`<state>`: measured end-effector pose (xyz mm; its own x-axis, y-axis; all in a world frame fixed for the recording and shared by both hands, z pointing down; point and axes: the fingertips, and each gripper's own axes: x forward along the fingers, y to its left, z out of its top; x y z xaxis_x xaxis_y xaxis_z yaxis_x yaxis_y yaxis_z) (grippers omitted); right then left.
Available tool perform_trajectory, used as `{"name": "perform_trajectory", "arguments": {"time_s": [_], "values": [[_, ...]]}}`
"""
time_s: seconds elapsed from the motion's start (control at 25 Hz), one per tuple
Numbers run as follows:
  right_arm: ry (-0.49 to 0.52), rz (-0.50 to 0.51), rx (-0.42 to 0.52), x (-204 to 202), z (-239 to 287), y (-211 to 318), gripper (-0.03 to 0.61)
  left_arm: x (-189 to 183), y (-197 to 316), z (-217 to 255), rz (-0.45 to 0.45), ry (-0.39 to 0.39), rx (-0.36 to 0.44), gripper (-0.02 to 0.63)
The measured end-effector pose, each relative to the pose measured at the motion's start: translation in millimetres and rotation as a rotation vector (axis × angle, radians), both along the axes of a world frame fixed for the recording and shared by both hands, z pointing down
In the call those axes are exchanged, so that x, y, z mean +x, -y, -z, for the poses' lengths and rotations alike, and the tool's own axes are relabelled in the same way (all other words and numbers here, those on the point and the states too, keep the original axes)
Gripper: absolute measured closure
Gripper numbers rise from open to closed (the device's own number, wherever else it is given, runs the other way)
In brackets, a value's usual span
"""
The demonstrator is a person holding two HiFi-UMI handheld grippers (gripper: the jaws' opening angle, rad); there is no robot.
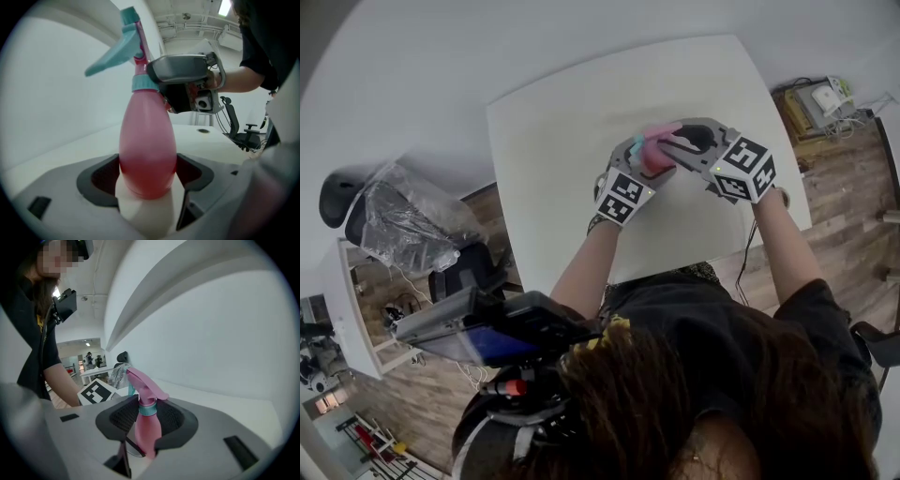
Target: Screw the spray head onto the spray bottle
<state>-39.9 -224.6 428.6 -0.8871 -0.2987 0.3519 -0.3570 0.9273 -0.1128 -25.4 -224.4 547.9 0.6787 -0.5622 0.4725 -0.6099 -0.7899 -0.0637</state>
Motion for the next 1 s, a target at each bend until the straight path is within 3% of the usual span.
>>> {"name": "perform_trajectory", "arguments": {"time_s": [0.36, 0.48, 0.8, 1.0], "values": [[0.060, -0.463, 0.050, 3.3, -0.1, 1.4, 0.454, -0.9, 0.9, -0.4, 0.018, -0.001, 0.004, 0.244], [0.071, -0.550, 0.063, 3.6, -1.3, 0.6, 0.454, -0.8, 0.3, -1.6, 0.017, -0.002, 0.003, 0.244], [0.098, -0.523, 0.052, 4.4, -0.7, 1.2, 0.454, -0.7, 0.6, -0.4, 0.018, -0.006, 0.002, 0.244], [0.065, -0.417, 0.126, -0.6, 1.2, -0.6, 0.453, -1.0, -1.9, 1.4, -0.012, -0.041, -0.041, 0.242]]}}
